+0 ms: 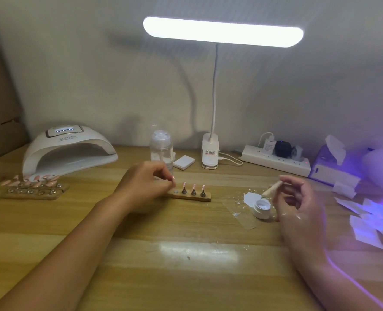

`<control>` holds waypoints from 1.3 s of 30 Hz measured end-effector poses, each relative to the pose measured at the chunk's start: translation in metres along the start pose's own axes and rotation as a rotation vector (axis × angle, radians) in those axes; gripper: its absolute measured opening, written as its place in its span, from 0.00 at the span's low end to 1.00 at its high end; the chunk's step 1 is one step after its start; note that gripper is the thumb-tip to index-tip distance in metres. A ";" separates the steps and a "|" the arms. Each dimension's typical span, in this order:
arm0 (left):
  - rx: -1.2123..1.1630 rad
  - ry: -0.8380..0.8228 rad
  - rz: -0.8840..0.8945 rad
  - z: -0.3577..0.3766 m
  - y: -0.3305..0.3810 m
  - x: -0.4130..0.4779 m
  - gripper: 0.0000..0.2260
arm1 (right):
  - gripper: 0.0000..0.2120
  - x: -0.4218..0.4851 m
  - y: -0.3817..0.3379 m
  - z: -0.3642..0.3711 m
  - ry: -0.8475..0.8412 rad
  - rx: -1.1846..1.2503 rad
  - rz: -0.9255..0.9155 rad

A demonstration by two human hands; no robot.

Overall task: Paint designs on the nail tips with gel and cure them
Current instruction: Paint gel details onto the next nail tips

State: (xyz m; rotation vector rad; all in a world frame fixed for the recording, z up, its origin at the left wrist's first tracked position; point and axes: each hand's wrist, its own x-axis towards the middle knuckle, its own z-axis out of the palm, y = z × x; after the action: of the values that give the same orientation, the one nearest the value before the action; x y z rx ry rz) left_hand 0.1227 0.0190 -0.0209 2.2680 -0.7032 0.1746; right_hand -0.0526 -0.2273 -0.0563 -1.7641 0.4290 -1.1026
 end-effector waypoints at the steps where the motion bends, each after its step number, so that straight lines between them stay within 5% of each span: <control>1: -0.024 0.066 0.047 -0.001 0.005 0.000 0.05 | 0.14 -0.001 -0.003 0.000 -0.005 -0.017 -0.038; 5: -0.245 0.199 0.222 0.008 0.046 -0.004 0.04 | 0.20 -0.006 -0.008 0.001 -0.023 -0.006 -0.134; 9: -0.469 -0.027 0.315 0.054 0.082 -0.024 0.06 | 0.20 -0.006 -0.009 -0.005 -0.009 0.006 -0.165; 15: -0.345 -0.181 0.350 0.091 0.078 -0.043 0.07 | 0.11 -0.001 -0.005 -0.006 0.026 0.059 -0.110; 23: -0.376 -0.216 0.334 0.094 0.075 -0.040 0.04 | 0.17 0.004 0.001 -0.003 0.017 0.106 -0.027; 28: -0.389 -0.160 0.333 0.091 0.077 -0.042 0.03 | 0.02 0.005 0.000 -0.006 0.034 0.186 0.066; 31: -0.362 -0.200 0.377 0.085 0.081 -0.038 0.07 | 0.09 0.005 0.002 -0.005 0.022 0.184 0.095; 39: -0.358 -0.230 0.304 0.092 0.074 -0.034 0.07 | 0.06 0.011 0.015 -0.003 -0.041 0.086 0.214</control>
State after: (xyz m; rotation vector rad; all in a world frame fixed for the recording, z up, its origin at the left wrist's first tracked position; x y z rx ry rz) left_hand 0.0469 -0.0723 -0.0524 1.8477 -1.1063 -0.0671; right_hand -0.0468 -0.2436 -0.0633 -1.6213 0.5245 -0.9184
